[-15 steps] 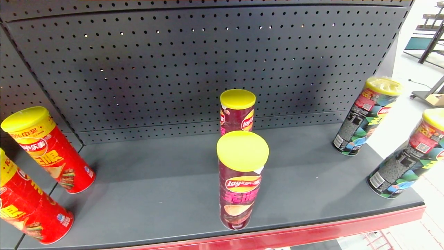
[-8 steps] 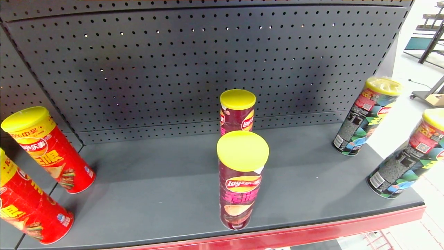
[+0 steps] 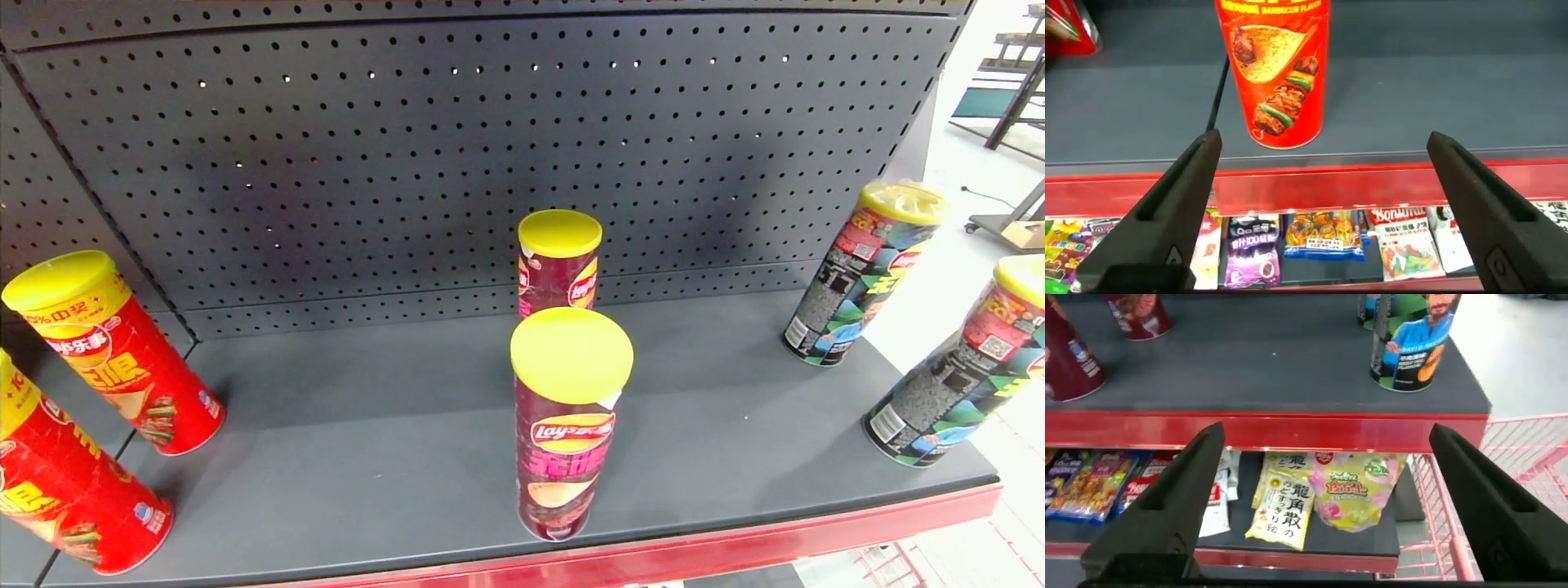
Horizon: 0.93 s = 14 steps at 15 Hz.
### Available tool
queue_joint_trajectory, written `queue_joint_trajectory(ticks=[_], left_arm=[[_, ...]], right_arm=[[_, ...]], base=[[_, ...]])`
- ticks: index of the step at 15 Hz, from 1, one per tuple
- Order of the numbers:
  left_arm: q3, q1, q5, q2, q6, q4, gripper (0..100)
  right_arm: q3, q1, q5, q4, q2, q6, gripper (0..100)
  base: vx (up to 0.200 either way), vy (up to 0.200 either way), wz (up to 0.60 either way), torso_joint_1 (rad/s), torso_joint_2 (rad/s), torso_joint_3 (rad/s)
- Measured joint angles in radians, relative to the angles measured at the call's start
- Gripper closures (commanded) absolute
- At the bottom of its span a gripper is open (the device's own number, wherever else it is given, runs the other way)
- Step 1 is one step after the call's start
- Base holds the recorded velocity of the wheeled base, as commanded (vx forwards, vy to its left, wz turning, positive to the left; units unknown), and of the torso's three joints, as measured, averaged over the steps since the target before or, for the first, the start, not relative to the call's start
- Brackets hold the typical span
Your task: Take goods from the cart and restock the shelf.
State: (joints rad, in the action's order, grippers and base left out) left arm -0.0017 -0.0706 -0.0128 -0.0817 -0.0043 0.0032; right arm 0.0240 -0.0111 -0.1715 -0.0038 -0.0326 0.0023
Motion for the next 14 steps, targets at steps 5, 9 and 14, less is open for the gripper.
queue_joint_trajectory(ticks=[5,9,14], left_arm=[[0.0,0.001,-0.001,0.0,0.0,0.0,0],[0.0,0.001,0.0,-0.001,0.0,0.0,0],[0.0,0.0,-0.001,-0.001,-0.001,0.0,0]], right_arm=[[-0.002,0.011,0.017,0.003,0.018,-0.033,0],[-0.02,0.013,0.12,0.001,0.025,-0.009,0],[-0.024,0.013,0.123,0.002,0.028,-0.004,0]], base=[[0.0,0.0,0.0,0.0,0.0,0.0],[0.0,0.0,0.0,0.0,0.0,0.0],[-0.16,0.0,0.0,0.008,0.0,0.0]])
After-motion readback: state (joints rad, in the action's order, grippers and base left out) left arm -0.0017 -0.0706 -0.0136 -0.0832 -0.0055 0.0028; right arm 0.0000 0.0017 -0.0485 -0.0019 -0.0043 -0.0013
